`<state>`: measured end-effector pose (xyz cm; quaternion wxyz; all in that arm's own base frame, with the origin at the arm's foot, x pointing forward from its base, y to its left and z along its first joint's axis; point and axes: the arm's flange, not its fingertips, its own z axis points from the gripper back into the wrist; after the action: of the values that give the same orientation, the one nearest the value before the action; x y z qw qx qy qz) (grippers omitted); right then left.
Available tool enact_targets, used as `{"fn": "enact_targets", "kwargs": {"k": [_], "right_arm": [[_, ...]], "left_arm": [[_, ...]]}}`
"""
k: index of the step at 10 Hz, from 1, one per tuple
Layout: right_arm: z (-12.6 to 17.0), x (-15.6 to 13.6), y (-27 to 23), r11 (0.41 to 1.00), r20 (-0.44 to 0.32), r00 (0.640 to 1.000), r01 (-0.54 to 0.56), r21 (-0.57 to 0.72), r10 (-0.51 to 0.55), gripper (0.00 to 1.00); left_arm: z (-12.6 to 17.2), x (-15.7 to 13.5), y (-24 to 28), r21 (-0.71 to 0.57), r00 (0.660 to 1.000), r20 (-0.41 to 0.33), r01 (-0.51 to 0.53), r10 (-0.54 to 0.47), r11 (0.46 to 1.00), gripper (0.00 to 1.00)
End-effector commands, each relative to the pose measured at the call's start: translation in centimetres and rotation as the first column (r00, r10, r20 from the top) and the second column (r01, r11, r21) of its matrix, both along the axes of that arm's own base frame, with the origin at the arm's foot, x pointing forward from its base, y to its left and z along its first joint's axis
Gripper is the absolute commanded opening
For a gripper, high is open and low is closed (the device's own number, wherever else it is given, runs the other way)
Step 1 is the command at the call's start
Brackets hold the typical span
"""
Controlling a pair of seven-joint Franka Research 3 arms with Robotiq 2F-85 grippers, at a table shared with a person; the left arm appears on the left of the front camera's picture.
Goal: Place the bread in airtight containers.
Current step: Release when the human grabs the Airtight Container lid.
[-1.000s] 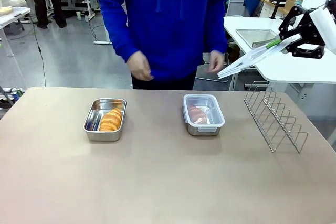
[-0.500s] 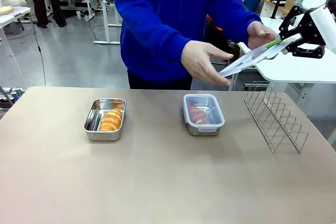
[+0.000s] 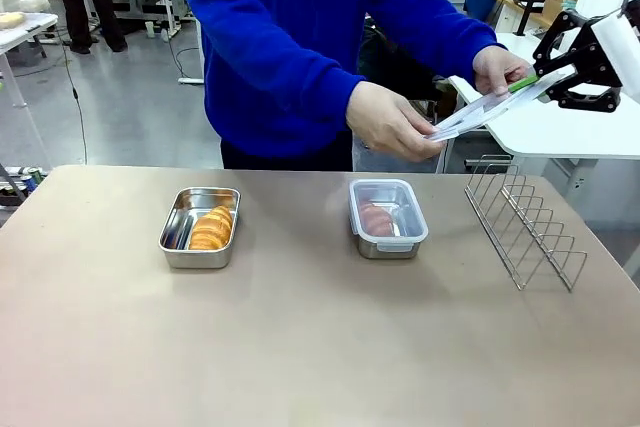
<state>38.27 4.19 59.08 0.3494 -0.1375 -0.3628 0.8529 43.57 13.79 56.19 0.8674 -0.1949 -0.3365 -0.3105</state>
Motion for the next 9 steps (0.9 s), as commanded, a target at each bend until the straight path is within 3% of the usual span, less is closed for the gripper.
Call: {"fn": "enact_targets", "kwargs": {"k": [1,5,6,7,8,9], "right_arm": [[0.2,-0.2,0.2,1.0,0.009,1.0,-0.005,0.026,0.005,0.0],[0.2,-0.2,0.2,1.0,0.009,1.0,-0.005,0.026,0.005,0.0],[0.0,0.0,0.0,1.0,-0.001,1.0,0.0,-0.001,0.0,0.73],[0.8,-0.2,-0.1,0.999,-0.015,1.0,0.015,0.028,-0.015,0.73],[2.0,-0.8,-0.2,0.997,-0.029,0.999,0.036,0.066,-0.034,1.0],[4.1,-1.7,-0.6,0.991,-0.027,0.998,0.059,0.12,-0.056,0.75]], "left_arm": [[0.4,0.0,-0.1,0.001,1.0,-0.013,-0.005,0.005,1.0,1.0],[0.4,0.0,-0.1,0.001,1.0,-0.013,-0.005,0.005,1.0,1.0],[0.4,0.0,-0.1,0.001,1.0,-0.013,-0.005,0.005,1.0,1.0],[0.4,0.0,-0.1,0.001,1.0,-0.013,-0.005,0.005,1.0,1.0],[0.4,0.0,-0.1,0.001,1.0,-0.013,-0.005,0.005,1.0,1.0],[0.4,0.0,-0.1,0.001,1.0,-0.013,-0.005,0.005,1.0,1.0]]}}
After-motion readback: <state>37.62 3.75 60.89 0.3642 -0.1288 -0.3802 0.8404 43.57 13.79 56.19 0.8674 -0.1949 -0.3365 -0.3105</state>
